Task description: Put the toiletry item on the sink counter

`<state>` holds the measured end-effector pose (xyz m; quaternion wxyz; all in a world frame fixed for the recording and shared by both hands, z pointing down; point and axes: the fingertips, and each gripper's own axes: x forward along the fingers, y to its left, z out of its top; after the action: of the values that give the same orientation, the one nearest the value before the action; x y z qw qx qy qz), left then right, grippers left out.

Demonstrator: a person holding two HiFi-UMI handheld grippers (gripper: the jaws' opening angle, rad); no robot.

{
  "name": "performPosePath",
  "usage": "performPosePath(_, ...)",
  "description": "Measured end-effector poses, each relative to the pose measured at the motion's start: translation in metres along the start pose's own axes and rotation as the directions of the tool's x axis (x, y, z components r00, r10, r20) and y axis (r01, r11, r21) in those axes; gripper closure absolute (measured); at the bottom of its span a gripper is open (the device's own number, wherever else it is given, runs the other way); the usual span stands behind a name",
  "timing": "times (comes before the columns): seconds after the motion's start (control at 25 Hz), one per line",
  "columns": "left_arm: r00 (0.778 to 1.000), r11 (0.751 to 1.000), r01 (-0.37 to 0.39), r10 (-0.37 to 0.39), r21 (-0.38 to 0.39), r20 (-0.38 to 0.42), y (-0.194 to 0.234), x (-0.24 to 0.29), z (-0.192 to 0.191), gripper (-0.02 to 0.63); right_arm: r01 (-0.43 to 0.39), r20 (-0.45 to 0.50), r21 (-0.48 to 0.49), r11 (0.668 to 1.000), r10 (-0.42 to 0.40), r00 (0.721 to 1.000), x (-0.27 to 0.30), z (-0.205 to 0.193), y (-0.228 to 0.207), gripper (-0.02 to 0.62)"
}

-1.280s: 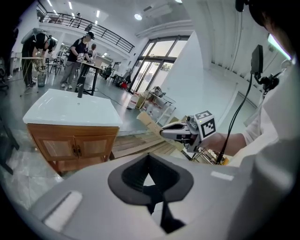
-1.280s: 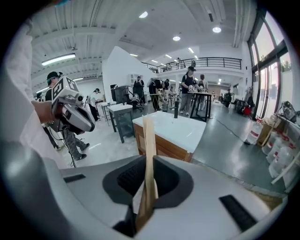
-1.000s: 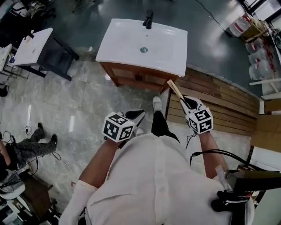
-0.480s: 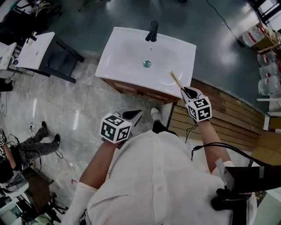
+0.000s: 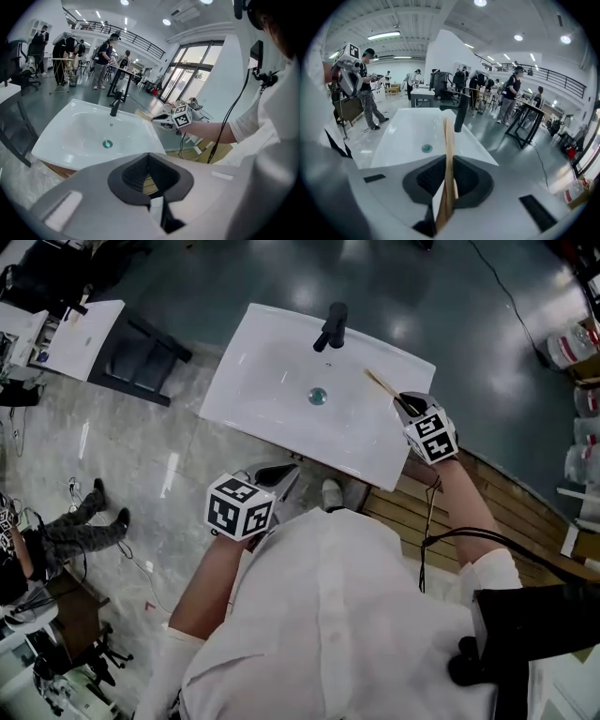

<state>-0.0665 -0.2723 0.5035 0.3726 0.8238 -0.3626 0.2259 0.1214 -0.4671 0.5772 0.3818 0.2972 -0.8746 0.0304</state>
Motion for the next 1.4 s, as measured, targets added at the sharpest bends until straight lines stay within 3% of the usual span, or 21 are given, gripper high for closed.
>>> performPosePath(0.28,0.996,0.992,-0.085,0.087,-0.096,0.018,0.024,0.004,0.025,0.6,-0.045,-0.055,-0.171,0.984,0.037,0.998,0.07,0.012,-0.063,0.557)
performPosePath(0.52,0.988,0.975,-0.152,0.157,-0.164,0.016,0.037,-0.011,0.023,0.6,-0.081,-0.11,-0.269,0.96,0.053,0.993,0.118,0.016,-0.081,0.555)
performPosePath(1.08,0.976,0.949,-0.21,0.218,-0.236,0.008,0.049,-0.016,0.003,0.6,-0.176,-0.15,-0.322,0.93,0.134,0.98,0.157,0.008,-0.078,0.554)
performPosePath(1.4,0.977,0.95,-0.207,0.215,-0.233,0.009,0.05,-0.019,-0.006,0.6,-0.193,-0.156,-0.31,0.931,0.15,0.976,0.158,0.007,-0.071,0.476)
